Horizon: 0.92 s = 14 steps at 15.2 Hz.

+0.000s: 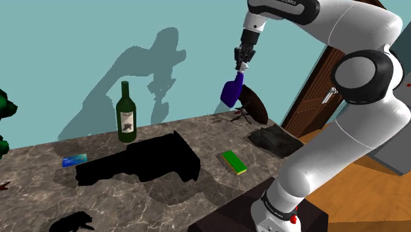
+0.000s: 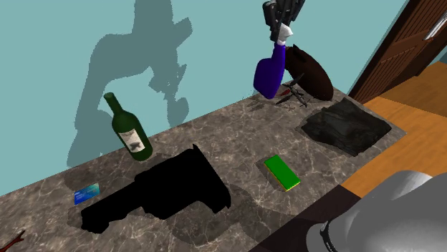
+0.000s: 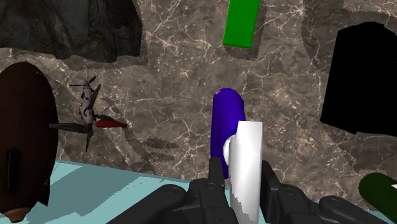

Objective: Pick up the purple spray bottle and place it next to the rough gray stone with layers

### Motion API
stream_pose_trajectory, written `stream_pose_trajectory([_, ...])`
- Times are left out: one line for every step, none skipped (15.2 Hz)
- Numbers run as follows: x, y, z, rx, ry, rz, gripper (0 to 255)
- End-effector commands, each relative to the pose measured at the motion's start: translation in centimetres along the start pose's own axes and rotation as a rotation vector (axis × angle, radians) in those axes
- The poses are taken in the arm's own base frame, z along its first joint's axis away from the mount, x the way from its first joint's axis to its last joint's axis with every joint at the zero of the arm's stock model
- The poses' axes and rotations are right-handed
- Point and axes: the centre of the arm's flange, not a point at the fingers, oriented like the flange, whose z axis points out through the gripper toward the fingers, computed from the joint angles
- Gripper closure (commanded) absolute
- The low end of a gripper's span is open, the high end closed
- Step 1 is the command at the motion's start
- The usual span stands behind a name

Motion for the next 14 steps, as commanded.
stream_pose_trajectory([-1.5,1.7,-1.3,0.000,-0.001,-0.001,255])
stream_pose_trajectory([-2.3,2.6,-1.9,0.000,-0.001,-0.001,255])
stream_pose_trajectory([-3.1,3.5,-2.5,0.000,-0.001,-0.001,255])
stream_pose_trajectory([-3.8,4.4,-3.0,0.000,-0.001,-0.001,255])
stream_pose_trajectory([-4.6,5.3,-3.6,0.000,-0.001,-0.001,255])
stream_pose_trajectory([-5.4,6.2,-4.2,0.000,-0.001,-0.001,255])
stream_pose_trajectory([-6.2,7.1,-4.8,0.000,-0.001,-0.001,255])
stream_pose_trajectory([-7.0,8.0,-5.3,0.000,-0.001,-0.001,255])
stream_pose_trajectory([-7.9,8.9,-6.0,0.000,-0.001,-0.001,255])
stream_pose_trajectory([-7.9,8.9,-5.4,0.000,-0.001,-0.001,255])
stream_pose_trajectory([-7.8,8.9,-4.9,0.000,-0.001,-0.001,255])
stream_pose_trajectory([-7.8,8.9,-4.4,0.000,-0.001,-0.001,255])
stream_pose_trajectory([-7.8,8.9,-3.9,0.000,-0.001,-0.001,255])
stream_pose_trajectory([-7.8,9.0,-3.3,0.000,-0.001,-0.001,255])
